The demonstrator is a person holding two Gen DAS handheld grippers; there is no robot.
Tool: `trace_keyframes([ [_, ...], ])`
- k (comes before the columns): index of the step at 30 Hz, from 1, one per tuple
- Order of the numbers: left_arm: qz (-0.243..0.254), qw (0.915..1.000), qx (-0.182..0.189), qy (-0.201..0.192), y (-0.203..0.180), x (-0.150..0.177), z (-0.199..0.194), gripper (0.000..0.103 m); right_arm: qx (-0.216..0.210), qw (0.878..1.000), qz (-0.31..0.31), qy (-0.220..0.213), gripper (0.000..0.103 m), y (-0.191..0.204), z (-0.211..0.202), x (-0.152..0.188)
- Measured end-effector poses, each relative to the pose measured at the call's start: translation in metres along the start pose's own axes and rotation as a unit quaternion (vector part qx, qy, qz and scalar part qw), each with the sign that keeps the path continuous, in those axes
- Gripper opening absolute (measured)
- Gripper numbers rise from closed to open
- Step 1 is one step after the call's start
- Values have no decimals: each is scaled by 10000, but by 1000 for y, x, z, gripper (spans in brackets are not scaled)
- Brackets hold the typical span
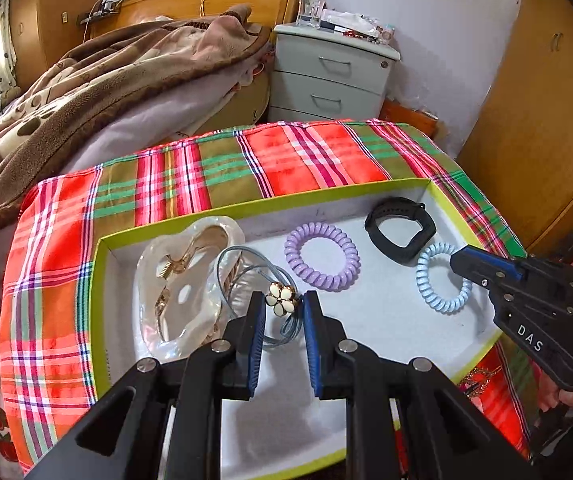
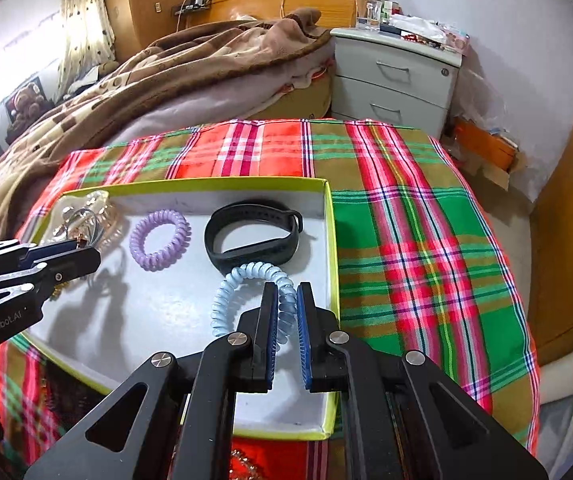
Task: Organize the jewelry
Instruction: 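Carry the light-blue hair tie and flower bundle over the box, then lower the flower bundle and light-blue tie into the box and open both tools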
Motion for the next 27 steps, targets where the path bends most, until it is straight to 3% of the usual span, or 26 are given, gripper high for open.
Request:
trace_keyframes([
  [7, 64, 9999, -3, 129, -4, 3, 11, 20, 212, 9996, -185, 36, 10, 2, 5, 0],
  [21, 26, 9998, -65, 206, -2, 4, 16, 21, 214, 9996, -194, -5, 10, 2, 7, -2],
  [27, 36, 9997, -47, 225, -3, 4, 16, 29, 201, 9996, -173, -31, 11, 3, 6, -2],
])
Point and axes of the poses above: each gripper's, at about its wrist camera, not at the fingertips, and z roughly the way its jaws point, y to its left, x to its underside, the point moved 6 cm from there along z, roughly the way its jaws point, and after that the axes turned 9 degrees about -x, right-handed, at the moved point
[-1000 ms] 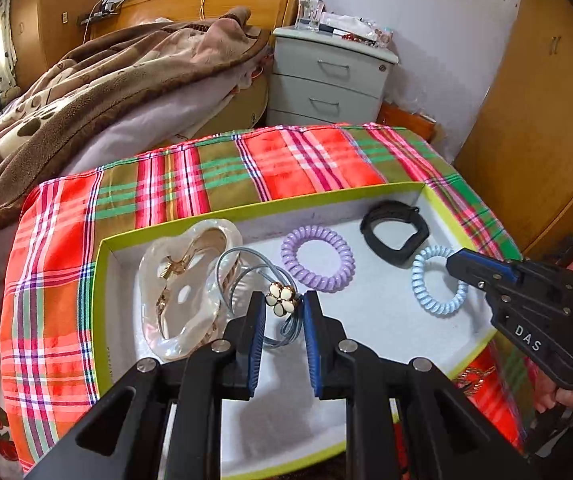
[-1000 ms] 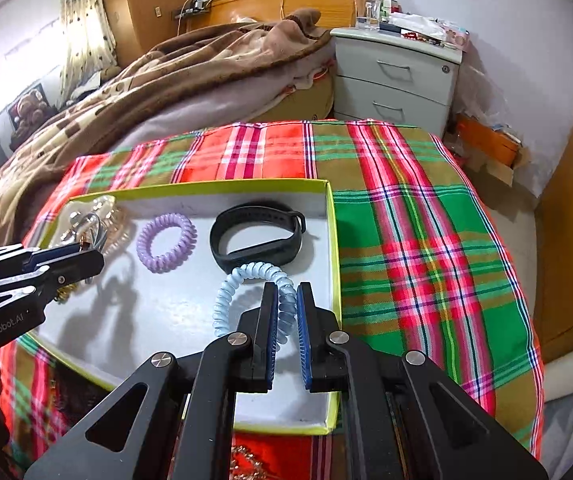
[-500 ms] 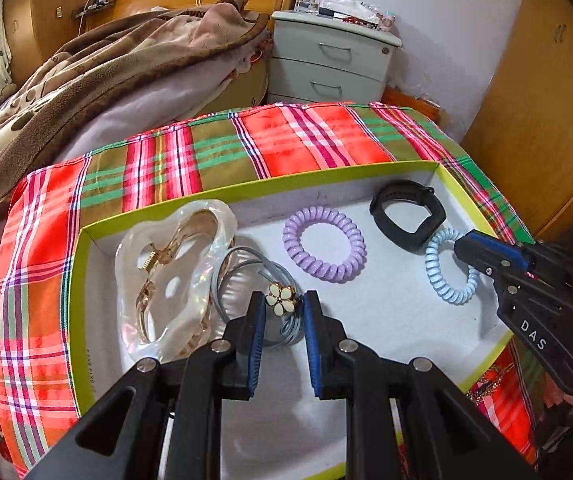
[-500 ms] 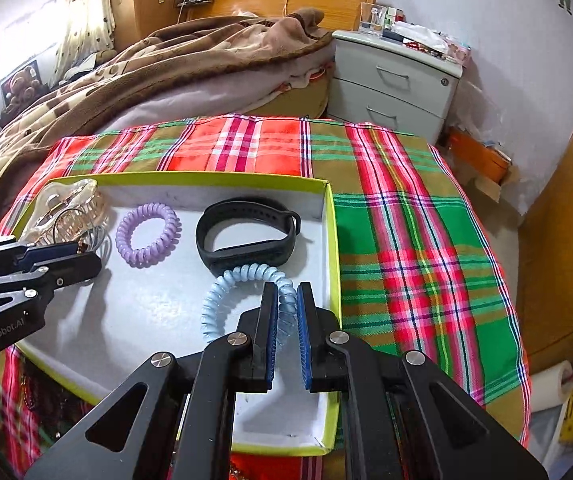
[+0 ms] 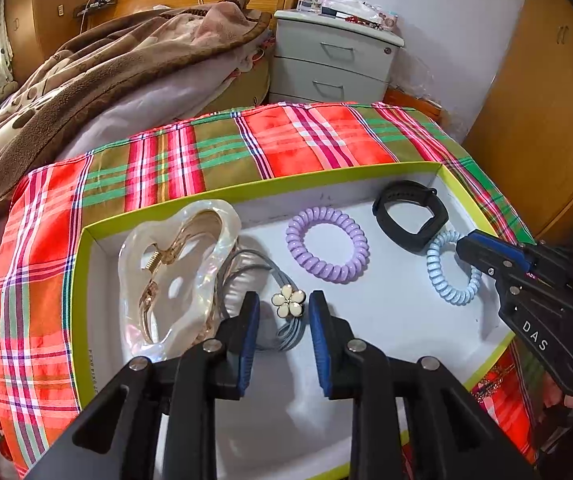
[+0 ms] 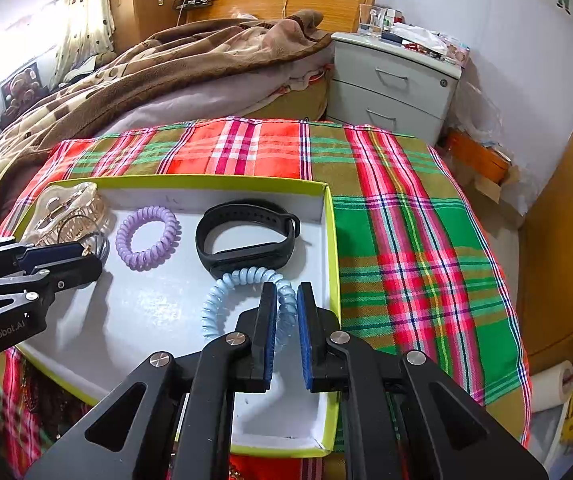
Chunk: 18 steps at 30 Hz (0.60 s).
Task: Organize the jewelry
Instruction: 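Lower the flower bundle and light-blue tie into the box and open both tools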
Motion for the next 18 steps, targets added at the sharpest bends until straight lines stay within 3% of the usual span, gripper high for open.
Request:
trace_keyframes([
  [5, -39, 10000, -15, 19, 1, 0, -1, 36, -24, 10000, 9, -27, 14, 1, -1, 0],
  [11, -101, 9999, 27, -55, 3, 1, -8, 37, -37, 9999, 47, -103, 17, 2, -7, -1],
  [16, -166, 9997, 29, -189, 7, 2, -24, 43, -115, 9995, 106, -263, 31, 3, -19, -2],
  [18, -178, 9995, 42, -257, 9, 4, -32, 44, -147, 9992, 127, -359, 31, 4, -27, -1],
])
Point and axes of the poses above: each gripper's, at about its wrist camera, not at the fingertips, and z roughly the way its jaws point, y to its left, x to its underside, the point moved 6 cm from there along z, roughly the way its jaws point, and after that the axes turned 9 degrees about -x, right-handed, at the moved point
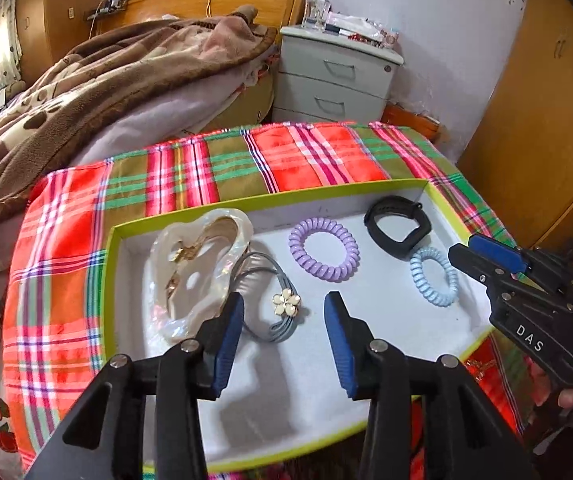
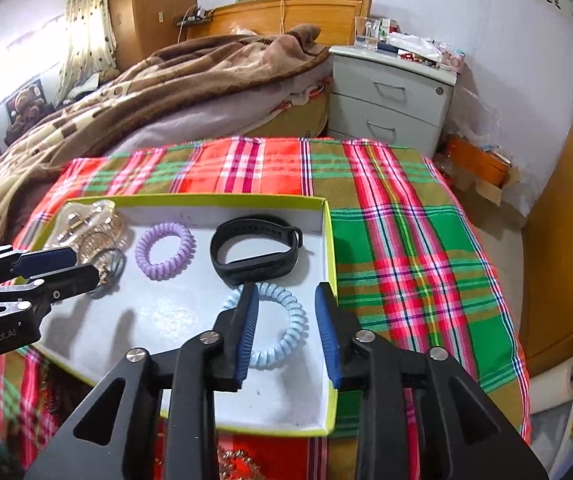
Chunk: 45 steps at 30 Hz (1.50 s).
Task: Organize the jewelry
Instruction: 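Lower the flower bundle and light-blue tie into the box and open both tools, then grasp the black charm hair tie with the right tool while the left tool grasps the beaded bracelet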
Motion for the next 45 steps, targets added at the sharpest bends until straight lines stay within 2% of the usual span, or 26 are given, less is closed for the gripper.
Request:
trace_keyframes([
  [4, -63, 9998, 59, -153, 4, 4, -20, 44, -161, 9998, 59, -110, 31, 5, -14, 4],
  [10, -234, 9990, 87, -382, 15, 21, -51, 45, -926, 9955, 9, -221, 31, 29, -37, 19],
  [15, -468, 9982, 56, -378, 31, 43, -62, 46, -1493, 9881, -361, -74, 31, 64, -44, 41],
  [22, -658, 9974, 50, -291, 45, 71, -65, 46, -1818, 9810, -638, 219, 31, 99, -36, 67],
  [27, -757, 9968, -2, -237, 54, 83, -65, 46, -1888, 9775, -835, 438, 31, 115, -24, 77],
  [33, -804, 9966, 9, -198, 57, 92, -65, 46, -1840, 9772, -842, 645, 31, 116, -13, 84],
  [41, -833, 9965, -41, -109, 61, 103, -64, 46, -1641, 9782, -1054, 718, 31, 122, -7, 91],
  [43, -851, 9963, -45, -100, 62, 104, -64, 46, -1545, 9795, -1091, 700, 20, 120, -8, 92],
  [45, -866, 9962, -44, -101, 63, 104, -65, 46, -1532, 9800, -1075, 677, 15, 119, -10, 92],
])
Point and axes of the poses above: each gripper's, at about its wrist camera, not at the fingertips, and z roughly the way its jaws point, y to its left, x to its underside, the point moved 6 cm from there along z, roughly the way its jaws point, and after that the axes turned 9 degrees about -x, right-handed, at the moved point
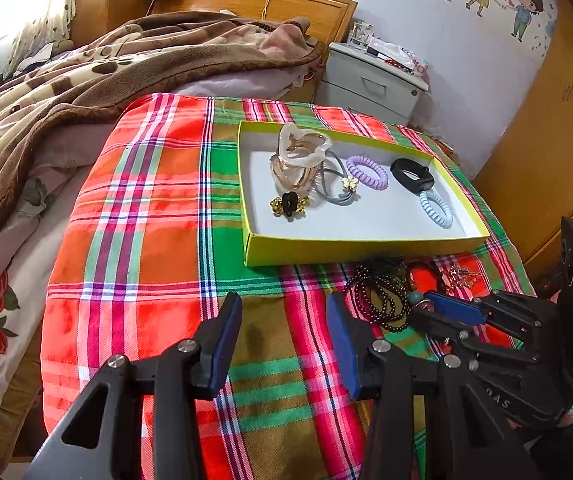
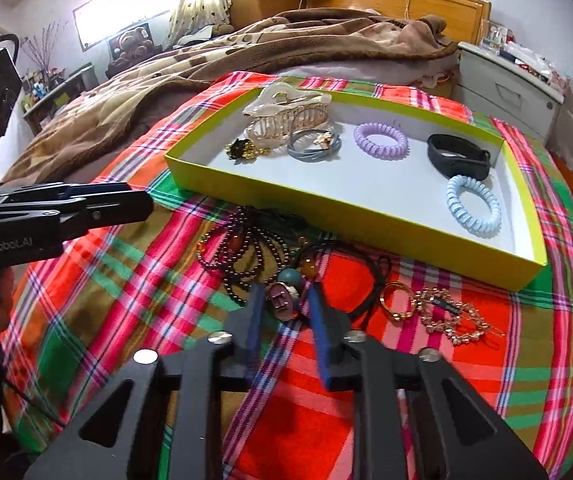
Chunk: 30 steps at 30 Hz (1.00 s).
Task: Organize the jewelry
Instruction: 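Grasp the black charm hair tie with the right tool while the left tool grasps the beaded bracelet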
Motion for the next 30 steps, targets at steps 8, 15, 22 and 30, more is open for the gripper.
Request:
trace_keyframes([
  [8, 3, 9999, 117, 39, -5, 1, -1, 46, -88, 9992, 104, -366, 13, 0, -17, -4],
  [15, 98, 9996, 243, 67, -19, -4, 3, 46, -191, 9964, 259, -780, 13, -2, -43, -12],
  [22, 268, 9989, 287, 257, -39, -7, 19, 46, -88, 9938, 306, -1065, 13, -9, -65, -15],
  [30, 596, 9975, 177, 323, -60, -15, 32, 46, 87, 9891, 513, -1375, 13, -27, -91, -13],
])
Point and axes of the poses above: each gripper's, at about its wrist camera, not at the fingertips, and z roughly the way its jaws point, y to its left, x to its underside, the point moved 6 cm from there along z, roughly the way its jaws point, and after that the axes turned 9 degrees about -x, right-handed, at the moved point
